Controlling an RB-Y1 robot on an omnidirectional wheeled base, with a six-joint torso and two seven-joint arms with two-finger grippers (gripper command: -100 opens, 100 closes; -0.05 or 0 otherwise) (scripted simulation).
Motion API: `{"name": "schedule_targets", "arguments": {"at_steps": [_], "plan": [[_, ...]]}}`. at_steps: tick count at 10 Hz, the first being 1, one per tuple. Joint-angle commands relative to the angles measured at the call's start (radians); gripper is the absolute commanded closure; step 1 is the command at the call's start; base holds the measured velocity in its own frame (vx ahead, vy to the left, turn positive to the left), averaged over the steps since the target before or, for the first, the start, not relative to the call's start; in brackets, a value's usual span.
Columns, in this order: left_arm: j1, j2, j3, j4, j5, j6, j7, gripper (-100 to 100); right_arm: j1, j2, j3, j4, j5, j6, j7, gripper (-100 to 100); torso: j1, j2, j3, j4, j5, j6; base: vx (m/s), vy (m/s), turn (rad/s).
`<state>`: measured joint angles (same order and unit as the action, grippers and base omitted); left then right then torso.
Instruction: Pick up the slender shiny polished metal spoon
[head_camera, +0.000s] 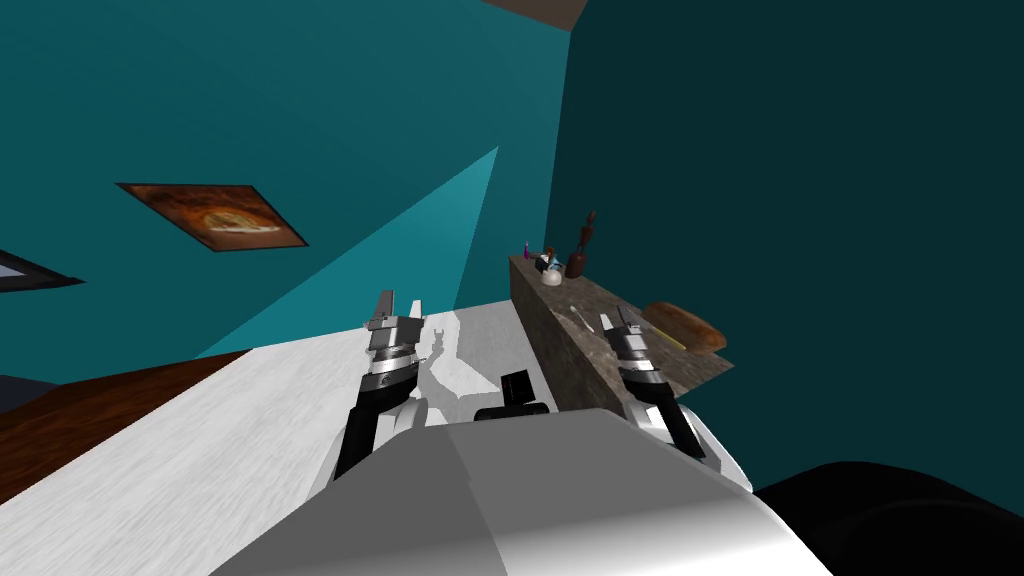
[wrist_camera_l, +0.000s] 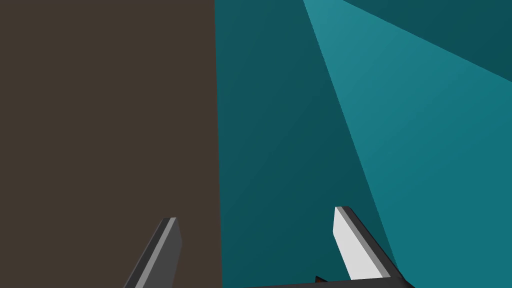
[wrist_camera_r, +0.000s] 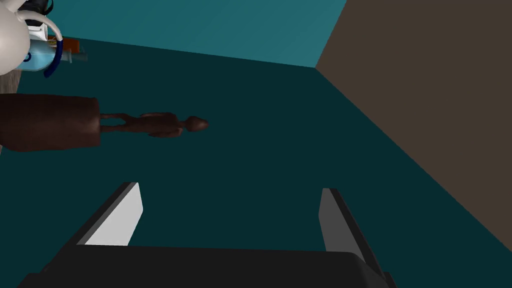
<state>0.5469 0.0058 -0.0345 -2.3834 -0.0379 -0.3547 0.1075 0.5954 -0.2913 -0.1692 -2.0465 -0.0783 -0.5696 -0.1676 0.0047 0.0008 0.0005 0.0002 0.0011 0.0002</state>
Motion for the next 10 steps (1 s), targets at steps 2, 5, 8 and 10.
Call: {"name": "schedule_targets", "arguments": {"at_steps": [2, 5, 8, 10], "plan": [[0.000, 0.000, 0.000, 0.000, 0.000, 0.000, 0.000, 0, 0.033, -0.067, -0.021, 0.051, -0.001, 0.009, 0.003, -100, 0.002, -0.001, 0.000, 0.000, 0.000, 0.000, 0.004, 0.102, -0.026], [0.000, 0.000, 0.000, 0.000, 0.000, 0.000, 0.000, 0, 0.085, -0.149, -0.053, 0.119, -0.004, 0.016, 0.003, -100, -0.001, -0.001, 0.000, 0.000, 0.000, 0.000, 0.004, 0.068, -0.006], [0.000, 0.000, 0.000, 0.000, 0.000, 0.000, 0.000, 0, 0.141, -0.220, -0.082, 0.187, -0.003, 0.022, 0.006, -100, -0.001, -0.002, -0.001, 0.000, 0.000, 0.000, 0.022, 0.067, 0.001], [0.000, 0.000, 0.000, 0.000, 0.000, 0.000, 0.000, 0, 0.171, -0.277, -0.095, 0.231, 0.000, 0.026, 0.009, -100, 0.000, -0.003, -0.001, 0.000, 0.000, -0.001, 0.027, 0.077, 0.009]]}}
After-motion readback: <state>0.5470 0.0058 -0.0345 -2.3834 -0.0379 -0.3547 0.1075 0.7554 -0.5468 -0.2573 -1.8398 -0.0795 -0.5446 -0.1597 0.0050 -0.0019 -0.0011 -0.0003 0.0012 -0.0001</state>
